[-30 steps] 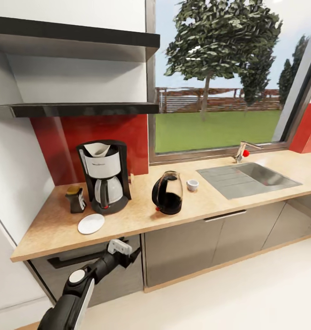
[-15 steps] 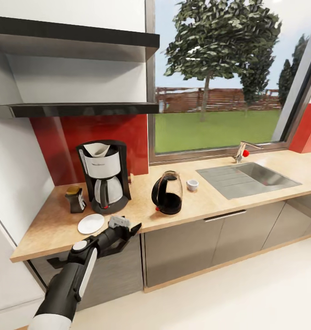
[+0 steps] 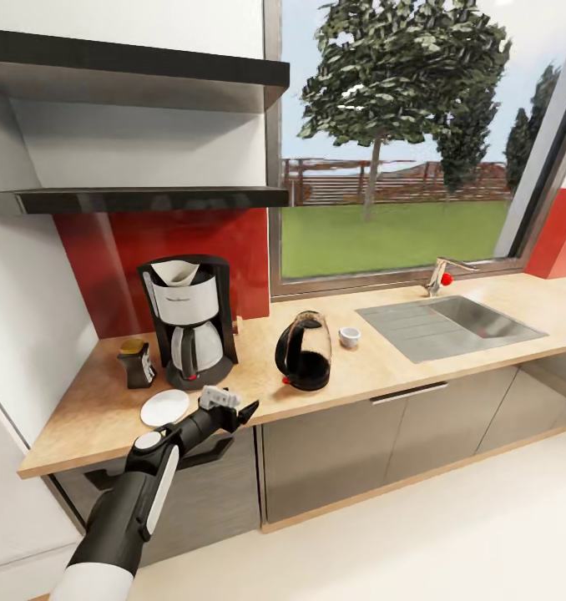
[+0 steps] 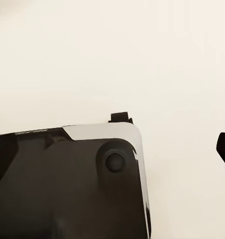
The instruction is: Set up a coffee station on the kitchen countertop: keep the coffee maker on the countertop, move the bottle of coffee from the kitchen shelf to the counter next to the coffee maker, place a paper coffee filter on top of the coffee maker, put the saucer next to the coffee maker with the coffee cup on the saucer, and place the electric kettle next to the coffee maker.
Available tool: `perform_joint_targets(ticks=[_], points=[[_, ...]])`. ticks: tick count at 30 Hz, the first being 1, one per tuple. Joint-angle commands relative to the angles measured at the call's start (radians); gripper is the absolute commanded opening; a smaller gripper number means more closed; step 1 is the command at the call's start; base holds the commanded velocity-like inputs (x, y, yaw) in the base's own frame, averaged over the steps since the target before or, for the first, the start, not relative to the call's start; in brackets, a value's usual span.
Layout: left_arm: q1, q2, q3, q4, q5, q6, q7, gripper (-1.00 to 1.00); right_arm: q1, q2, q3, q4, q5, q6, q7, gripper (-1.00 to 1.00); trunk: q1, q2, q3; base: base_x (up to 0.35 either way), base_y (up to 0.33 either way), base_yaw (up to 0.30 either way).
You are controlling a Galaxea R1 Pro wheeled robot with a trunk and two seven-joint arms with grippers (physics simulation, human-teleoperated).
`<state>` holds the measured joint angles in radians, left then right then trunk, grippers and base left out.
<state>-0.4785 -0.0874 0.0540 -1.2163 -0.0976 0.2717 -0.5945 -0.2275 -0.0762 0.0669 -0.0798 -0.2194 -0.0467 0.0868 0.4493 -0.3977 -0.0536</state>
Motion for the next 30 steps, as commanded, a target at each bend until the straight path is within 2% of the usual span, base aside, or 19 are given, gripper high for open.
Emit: perform_joint_targets(ticks=[1, 10, 21, 30], points=[[-0.001, -0.002, 0.004, -0.002, -0.01, 0.004, -0.009, 1.0, -0.001, 0.0, 0.007, 0.001, -0.01, -0.004, 0.004, 1.0, 0.001, -0.002, -0.002, 0.0, 0.0, -0.132], [-0.002, 0.0, 0.004, -0.008, -0.013, 0.006, -0.007, 1.0, -0.001, 0.0, 0.007, 0.002, -0.011, -0.004, 0.004, 1.0, 0.001, -0.002, -0.002, 0.014, 0.0, -0.246], [-0.006, 0.0, 0.004, -0.008, -0.014, 0.006, -0.007, 1.0, -0.001, 0.0, 0.008, 0.002, -0.011, -0.004, 0.004, 1.0, 0.001, -0.002, -0.002, 0.202, 0.0, -0.262], [-0.004, 0.001, 0.006, -0.008, -0.015, 0.006, -0.007, 1.0, -0.001, 0.0, 0.008, 0.002, -0.01, -0.004, 0.004, 1.0, 0.001, -0.002, -0.002, 0.072, 0.0, -0.048]])
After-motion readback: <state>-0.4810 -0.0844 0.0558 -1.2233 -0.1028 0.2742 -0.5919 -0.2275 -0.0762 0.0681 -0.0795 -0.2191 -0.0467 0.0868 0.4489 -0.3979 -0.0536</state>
